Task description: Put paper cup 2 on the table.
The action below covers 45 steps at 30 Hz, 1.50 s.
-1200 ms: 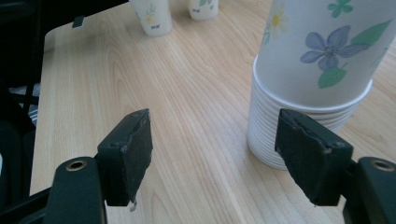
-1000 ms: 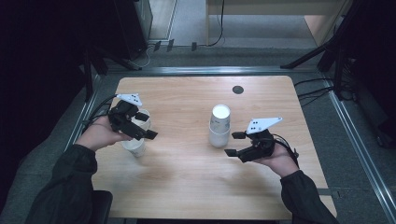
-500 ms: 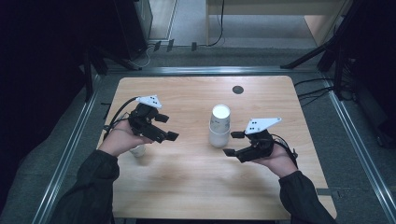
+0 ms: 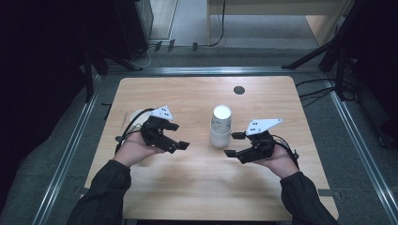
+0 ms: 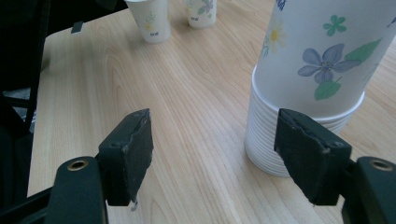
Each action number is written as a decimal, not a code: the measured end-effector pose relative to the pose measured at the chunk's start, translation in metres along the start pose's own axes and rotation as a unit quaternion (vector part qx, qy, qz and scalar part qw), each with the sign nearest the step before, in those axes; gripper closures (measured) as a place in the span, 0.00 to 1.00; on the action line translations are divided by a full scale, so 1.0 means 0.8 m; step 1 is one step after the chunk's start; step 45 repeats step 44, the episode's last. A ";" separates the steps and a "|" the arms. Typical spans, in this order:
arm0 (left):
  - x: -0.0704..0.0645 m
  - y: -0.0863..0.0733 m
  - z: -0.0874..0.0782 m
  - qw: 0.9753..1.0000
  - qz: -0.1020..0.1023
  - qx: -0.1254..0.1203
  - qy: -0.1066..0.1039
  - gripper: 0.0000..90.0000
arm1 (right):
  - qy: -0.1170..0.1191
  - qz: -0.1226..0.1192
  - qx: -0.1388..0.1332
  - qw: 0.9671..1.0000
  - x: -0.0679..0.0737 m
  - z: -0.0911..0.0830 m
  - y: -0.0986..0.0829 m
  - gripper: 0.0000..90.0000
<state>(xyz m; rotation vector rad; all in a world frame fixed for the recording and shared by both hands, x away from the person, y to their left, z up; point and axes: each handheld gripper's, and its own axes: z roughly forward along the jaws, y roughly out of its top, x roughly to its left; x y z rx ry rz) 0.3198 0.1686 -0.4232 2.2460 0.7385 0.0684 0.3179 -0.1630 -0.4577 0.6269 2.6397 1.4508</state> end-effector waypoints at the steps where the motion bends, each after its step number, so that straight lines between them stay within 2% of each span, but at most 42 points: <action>1: -0.001 0.000 0.002 1.000 0.000 0.001 -0.001 0.16 | 0.000 -0.001 0.000 1.000 0.000 0.000 0.000 0.32; 5: -0.007 -0.002 0.008 1.000 0.000 -0.006 0.003 0.16 | 0.000 0.000 0.001 1.000 0.000 0.001 -0.001 0.32; 8: -0.010 -0.005 0.014 1.000 -0.007 -0.009 0.002 0.16 | 0.001 0.001 0.001 1.000 0.000 0.002 -0.001 0.32; 13: -0.015 -0.010 0.024 1.000 -0.007 -0.006 0.011 0.16 | 0.001 -0.001 0.005 1.000 0.002 0.003 -0.001 0.32; 18: -0.019 -0.014 0.034 1.000 -0.011 -0.003 -0.002 0.16 | 0.002 -0.002 0.006 1.000 0.002 0.003 -0.003 0.32; 21: -0.021 -0.015 0.039 1.000 -0.014 -0.008 0.001 0.16 | 0.001 -0.003 0.007 1.000 0.002 0.003 -0.004 0.32; 31: -0.028 -0.015 0.049 1.000 0.012 0.002 0.011 0.16 | -0.004 -0.003 0.007 1.000 0.001 0.001 -0.007 0.32; 45: -0.028 -0.017 0.051 1.000 0.015 0.009 0.013 0.16 | -0.012 -0.009 0.008 1.000 0.003 0.001 -0.009 0.31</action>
